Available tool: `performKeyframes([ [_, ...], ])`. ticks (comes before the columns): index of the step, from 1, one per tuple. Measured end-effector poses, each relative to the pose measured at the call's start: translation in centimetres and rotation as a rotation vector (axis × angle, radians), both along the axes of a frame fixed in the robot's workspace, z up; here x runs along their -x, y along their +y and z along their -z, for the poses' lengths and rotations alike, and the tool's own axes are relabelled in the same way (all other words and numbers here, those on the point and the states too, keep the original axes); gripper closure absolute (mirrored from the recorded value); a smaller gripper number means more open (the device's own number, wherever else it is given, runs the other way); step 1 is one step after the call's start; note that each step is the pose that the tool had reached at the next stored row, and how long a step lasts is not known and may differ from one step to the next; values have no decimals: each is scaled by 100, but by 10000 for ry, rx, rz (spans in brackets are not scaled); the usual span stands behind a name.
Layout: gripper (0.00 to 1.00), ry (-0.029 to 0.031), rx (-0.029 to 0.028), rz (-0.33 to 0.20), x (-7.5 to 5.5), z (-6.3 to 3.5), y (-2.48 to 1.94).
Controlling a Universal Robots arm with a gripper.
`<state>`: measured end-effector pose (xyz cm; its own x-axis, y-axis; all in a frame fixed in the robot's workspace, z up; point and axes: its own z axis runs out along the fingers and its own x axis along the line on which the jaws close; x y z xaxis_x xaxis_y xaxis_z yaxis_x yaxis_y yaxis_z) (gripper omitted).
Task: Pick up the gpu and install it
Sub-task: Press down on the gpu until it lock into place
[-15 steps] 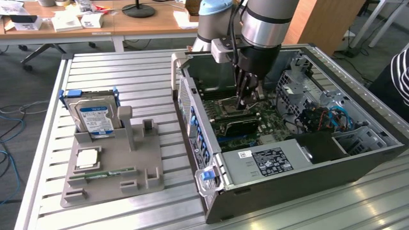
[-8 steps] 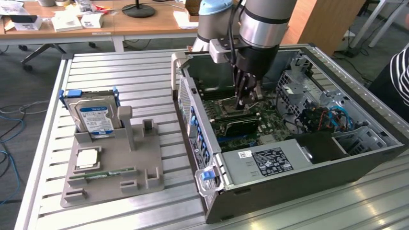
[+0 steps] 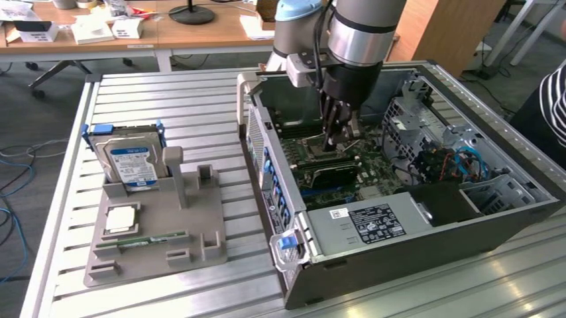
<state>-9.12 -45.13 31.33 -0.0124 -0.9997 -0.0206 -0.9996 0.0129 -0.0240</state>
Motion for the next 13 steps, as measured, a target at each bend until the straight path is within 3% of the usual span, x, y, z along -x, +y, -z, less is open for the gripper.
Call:
performKeyframes([
  [13,89,0,-1,1,0,198,-2],
])
